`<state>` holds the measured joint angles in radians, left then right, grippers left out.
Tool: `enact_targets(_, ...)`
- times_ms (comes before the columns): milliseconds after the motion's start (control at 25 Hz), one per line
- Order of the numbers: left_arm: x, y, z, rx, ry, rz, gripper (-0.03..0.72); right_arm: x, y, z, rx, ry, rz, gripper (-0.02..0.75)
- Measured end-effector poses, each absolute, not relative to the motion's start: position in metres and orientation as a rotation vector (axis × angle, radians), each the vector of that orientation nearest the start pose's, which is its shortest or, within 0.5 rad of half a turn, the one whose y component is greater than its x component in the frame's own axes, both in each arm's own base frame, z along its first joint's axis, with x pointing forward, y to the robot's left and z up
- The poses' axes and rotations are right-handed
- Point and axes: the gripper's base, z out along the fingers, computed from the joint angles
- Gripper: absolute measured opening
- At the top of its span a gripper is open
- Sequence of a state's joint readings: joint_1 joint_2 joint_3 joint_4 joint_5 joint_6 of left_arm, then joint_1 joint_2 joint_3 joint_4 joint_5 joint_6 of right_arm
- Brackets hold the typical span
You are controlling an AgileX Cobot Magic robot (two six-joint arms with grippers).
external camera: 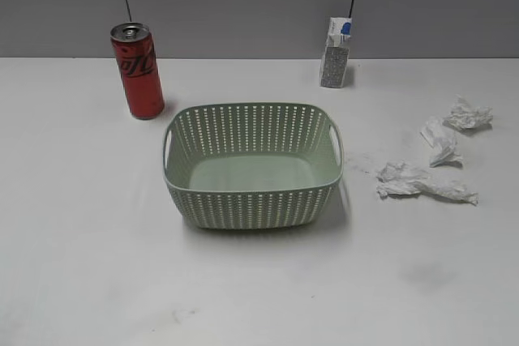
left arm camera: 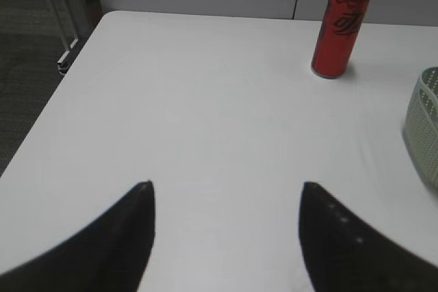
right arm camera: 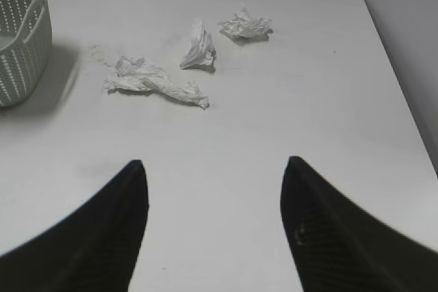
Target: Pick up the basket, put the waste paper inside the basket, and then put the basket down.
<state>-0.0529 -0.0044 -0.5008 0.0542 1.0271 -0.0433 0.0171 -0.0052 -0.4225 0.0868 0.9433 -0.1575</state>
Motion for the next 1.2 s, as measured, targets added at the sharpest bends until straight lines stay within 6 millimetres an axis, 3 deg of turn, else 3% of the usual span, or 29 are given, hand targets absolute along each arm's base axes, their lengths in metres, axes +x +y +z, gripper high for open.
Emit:
enact_targets(120, -0.004, 0.005, 0.280, 0.009, 2.004, 0.006, 0.588, 0.007, 0.007, 0.265, -0.167, 1.989, 0.013, 0.466)
enact_targets(240, -0.004, 0.005, 0.280, 0.008, 2.004, 0.006, 0.631, 0.007, 0.007, 0.265, -0.167, 1.989, 0.014, 0.466)
enact_targets(1000, -0.004, 0.005, 0.280, 0.009, 2.006, 0.006, 0.586, 0.007, 0.007, 0.265, -0.167, 1.989, 0.014, 0.466)
enact_targets(1200, 0.013, 0.003, 0.291, 0.012, 2.036, -0.006, 0.585, 0.007, 0.007, 0.265, -0.167, 1.989, 0.014, 0.466)
